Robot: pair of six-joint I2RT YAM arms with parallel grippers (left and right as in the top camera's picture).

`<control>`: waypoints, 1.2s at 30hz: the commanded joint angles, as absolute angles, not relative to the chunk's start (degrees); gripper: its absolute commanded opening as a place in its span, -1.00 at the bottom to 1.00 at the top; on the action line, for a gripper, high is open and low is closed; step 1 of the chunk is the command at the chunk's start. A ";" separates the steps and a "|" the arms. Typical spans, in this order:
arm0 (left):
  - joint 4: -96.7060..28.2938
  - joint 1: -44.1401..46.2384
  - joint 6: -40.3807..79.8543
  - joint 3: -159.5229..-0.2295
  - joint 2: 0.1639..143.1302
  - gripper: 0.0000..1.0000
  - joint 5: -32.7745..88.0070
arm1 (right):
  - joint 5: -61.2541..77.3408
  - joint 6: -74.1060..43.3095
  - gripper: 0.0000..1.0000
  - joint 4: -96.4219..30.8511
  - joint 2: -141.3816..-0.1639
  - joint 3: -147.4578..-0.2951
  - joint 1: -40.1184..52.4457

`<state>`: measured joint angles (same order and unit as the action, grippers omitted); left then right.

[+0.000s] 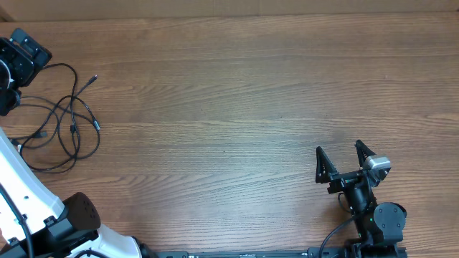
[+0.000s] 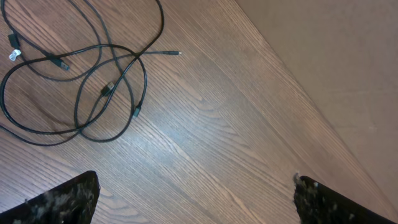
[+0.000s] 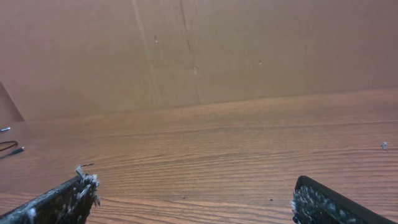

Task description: Untangle cables

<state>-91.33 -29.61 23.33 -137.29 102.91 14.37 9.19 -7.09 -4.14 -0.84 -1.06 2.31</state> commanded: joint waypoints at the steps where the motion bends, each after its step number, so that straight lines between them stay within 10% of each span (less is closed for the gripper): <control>1: -91.29 -29.21 21.85 -137.73 103.07 0.99 14.46 | 9.47 -7.46 1.00 -3.81 -0.16 -0.45 2.59; 17: -88.55 -19.77 21.80 -130.50 91.31 0.99 -1.91 | 9.50 -7.46 1.00 -3.81 -0.16 -0.45 2.59; 36: -31.07 -4.82 21.78 -65.14 48.82 0.99 -1.43 | 9.50 -7.46 1.00 -3.81 -0.16 -0.45 2.59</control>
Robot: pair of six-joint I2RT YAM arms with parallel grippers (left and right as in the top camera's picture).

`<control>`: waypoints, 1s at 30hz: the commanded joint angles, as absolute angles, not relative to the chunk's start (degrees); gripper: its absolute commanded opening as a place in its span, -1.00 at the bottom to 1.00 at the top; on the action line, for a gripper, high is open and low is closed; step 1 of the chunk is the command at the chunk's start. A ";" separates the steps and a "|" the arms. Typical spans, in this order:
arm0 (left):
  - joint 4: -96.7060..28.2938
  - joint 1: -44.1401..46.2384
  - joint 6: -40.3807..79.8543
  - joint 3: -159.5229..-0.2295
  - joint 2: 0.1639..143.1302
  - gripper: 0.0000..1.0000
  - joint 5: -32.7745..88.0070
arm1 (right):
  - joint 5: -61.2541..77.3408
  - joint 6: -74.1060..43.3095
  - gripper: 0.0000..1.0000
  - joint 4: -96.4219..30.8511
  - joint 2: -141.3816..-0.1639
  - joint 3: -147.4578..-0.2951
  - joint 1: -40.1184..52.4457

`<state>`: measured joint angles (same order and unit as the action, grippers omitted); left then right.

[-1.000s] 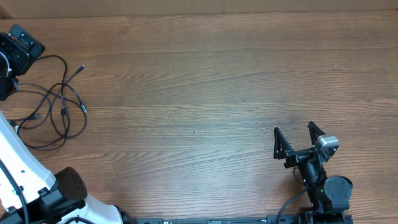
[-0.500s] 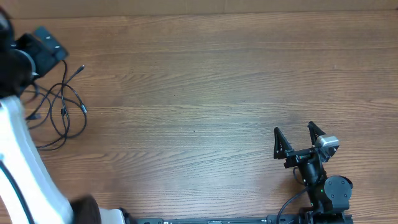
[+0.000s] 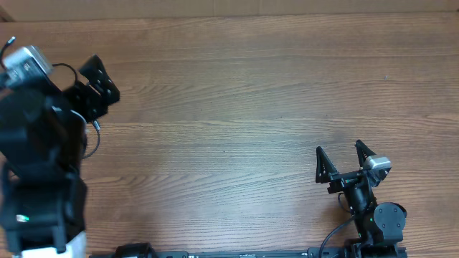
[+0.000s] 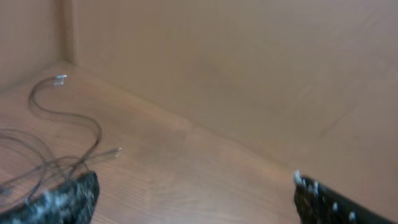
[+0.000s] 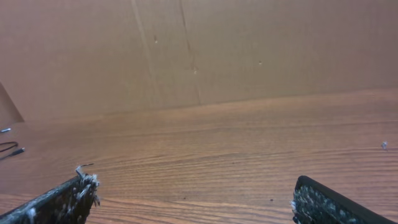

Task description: Untangle cables

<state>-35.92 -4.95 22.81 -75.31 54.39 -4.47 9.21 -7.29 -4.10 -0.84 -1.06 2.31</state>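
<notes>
The tangle of thin black cables (image 4: 37, 165) lies at the table's far left. In the blurred left wrist view a loop ends in a pale plug (image 4: 60, 79). From overhead my left arm covers nearly all of it; only a short stretch of cable (image 3: 63, 67) shows. My left gripper (image 3: 100, 84) is open and empty, its fingertips (image 4: 68, 199) just right of the tangle. My right gripper (image 3: 338, 149) rests open and empty near the front right edge, far from the cables; two cable ends (image 5: 11, 148) show at the left of its view.
A brown cardboard wall (image 5: 199, 50) stands along the table's back edge and meets a side wall at the left corner (image 4: 65, 37). The wooden table (image 3: 244, 107) stretches between the two arms.
My left arm has swung in over the cable tangle, hiding most of it from overhead. Its wrist camera looked down on the tangle before and now looks low across the table toward the wall. The right arm is unmoved.
</notes>
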 commanded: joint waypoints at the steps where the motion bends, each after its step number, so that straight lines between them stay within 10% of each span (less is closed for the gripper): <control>1: -27.51 -4.80 21.76 -60.58 46.52 0.99 -0.95 | 9.50 -7.46 1.00 -3.81 -0.16 -0.45 2.59; 13: 10.68 -0.91 11.97 -14.39 21.61 0.99 -4.54 | 9.47 -7.46 1.00 -3.81 -0.16 -0.45 2.59; 30: -4.10 -0.95 9.39 -0.30 0.16 0.99 -5.63 | 9.47 -7.46 1.00 -3.81 -0.16 -0.45 2.59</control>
